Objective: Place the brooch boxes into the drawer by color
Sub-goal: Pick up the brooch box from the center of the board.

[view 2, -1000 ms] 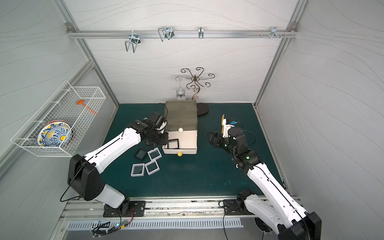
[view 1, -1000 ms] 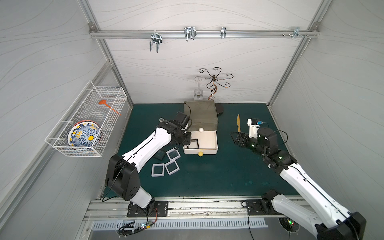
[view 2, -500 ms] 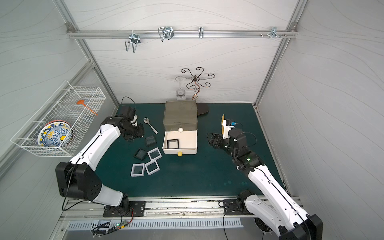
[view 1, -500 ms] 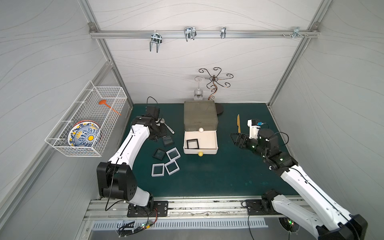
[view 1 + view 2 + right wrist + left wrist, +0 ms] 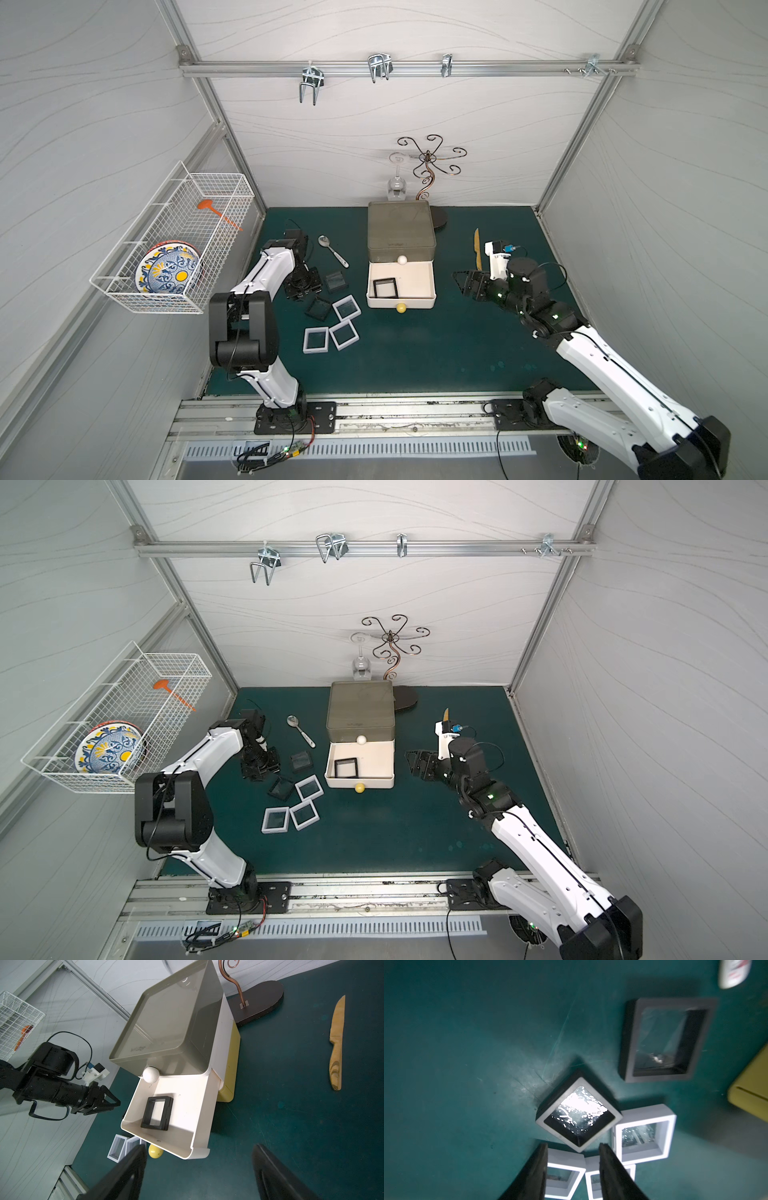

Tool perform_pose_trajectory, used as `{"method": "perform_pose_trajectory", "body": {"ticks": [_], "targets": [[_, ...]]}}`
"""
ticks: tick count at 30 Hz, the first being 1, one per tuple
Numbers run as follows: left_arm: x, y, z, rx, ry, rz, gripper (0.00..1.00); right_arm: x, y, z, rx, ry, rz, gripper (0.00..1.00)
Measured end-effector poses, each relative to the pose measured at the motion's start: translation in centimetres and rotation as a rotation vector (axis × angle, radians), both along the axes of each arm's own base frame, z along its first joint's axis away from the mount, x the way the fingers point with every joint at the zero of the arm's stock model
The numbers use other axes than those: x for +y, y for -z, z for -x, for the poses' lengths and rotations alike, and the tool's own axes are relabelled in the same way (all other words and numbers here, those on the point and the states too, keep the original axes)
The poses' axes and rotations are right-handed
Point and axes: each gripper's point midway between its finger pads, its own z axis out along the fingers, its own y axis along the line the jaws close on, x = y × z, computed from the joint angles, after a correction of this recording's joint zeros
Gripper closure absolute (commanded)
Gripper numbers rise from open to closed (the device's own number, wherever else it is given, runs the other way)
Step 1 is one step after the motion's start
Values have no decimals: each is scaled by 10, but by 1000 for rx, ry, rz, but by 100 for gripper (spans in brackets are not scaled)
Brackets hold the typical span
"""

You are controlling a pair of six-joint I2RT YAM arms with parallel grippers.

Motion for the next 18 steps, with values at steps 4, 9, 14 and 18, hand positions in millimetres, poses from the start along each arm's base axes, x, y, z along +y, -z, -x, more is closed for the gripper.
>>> {"method": "perform_pose_trajectory", "body": {"ticks": [4, 9, 14, 18], "targets": [[4, 14, 7, 50, 7, -20, 55, 2, 5, -1, 16, -6, 7, 15], [7, 26, 13, 94, 16, -36, 55, 3, 9, -2, 25, -8, 15, 15], [11, 37, 20, 137, 24, -63, 55, 3, 11, -3, 30, -8, 18, 15], [14, 37, 20, 139, 24, -81, 55, 4, 14, -4, 38, -8, 24, 15]]}}
